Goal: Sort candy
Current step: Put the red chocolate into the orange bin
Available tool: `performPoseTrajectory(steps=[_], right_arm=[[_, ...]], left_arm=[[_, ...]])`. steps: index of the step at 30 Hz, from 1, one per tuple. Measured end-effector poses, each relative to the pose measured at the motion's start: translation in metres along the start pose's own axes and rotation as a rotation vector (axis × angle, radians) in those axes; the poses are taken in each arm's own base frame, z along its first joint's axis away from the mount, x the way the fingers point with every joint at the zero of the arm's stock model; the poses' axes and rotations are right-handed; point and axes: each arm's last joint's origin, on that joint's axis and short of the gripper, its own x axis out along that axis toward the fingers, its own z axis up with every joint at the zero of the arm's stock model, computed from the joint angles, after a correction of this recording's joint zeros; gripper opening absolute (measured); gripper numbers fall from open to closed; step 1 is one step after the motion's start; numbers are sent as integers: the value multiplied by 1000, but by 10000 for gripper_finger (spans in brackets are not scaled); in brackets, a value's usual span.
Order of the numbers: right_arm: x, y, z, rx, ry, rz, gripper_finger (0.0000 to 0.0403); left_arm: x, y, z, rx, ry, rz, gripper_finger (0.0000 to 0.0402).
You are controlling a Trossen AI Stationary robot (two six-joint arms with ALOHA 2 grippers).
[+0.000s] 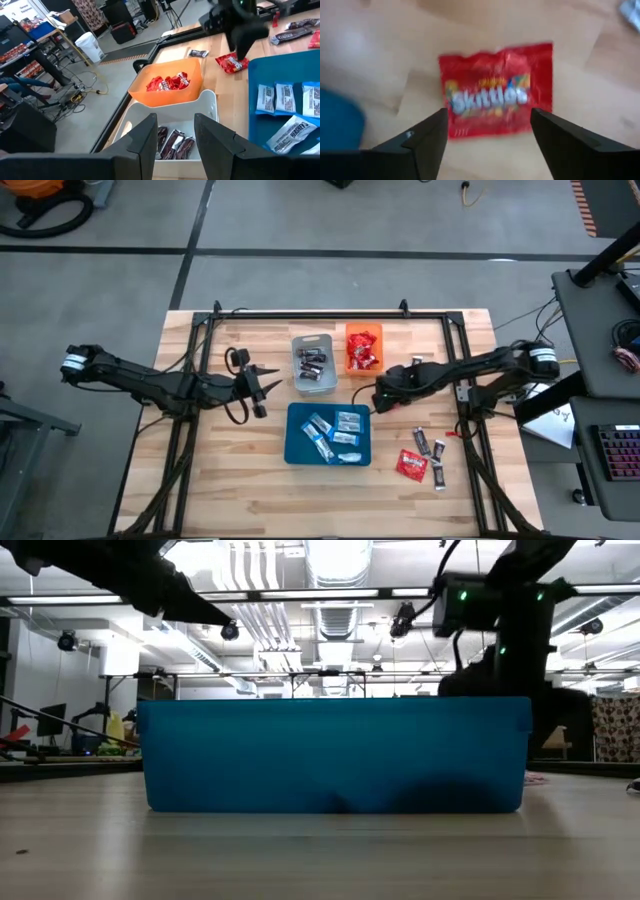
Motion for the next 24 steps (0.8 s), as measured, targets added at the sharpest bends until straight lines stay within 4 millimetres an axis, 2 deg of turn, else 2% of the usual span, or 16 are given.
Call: performPoseTrajectory(steps=[3,6,9,12,20,24], right_arm=[[15,0,5,6,-24,-71,288],[27,1,9,12,-9,-109,283],[37,1,9,14,25,-138,252],[40,1,8,15,58,-137,198],[19,-4,8,-42,62,-71,26],[2,-7,8,-61,34,-13,15]], left_arm=[[1,-1,-2,-3,-4,1,114],[2,-2,-3,-8,-4,0,114],[2,-2,-5,-19,-2,0,114],[2,-3,-8,-24,7,-1,114],[2,-3,-8,-60,8,1,114],[2,-2,-5,-83,-4,7,114]])
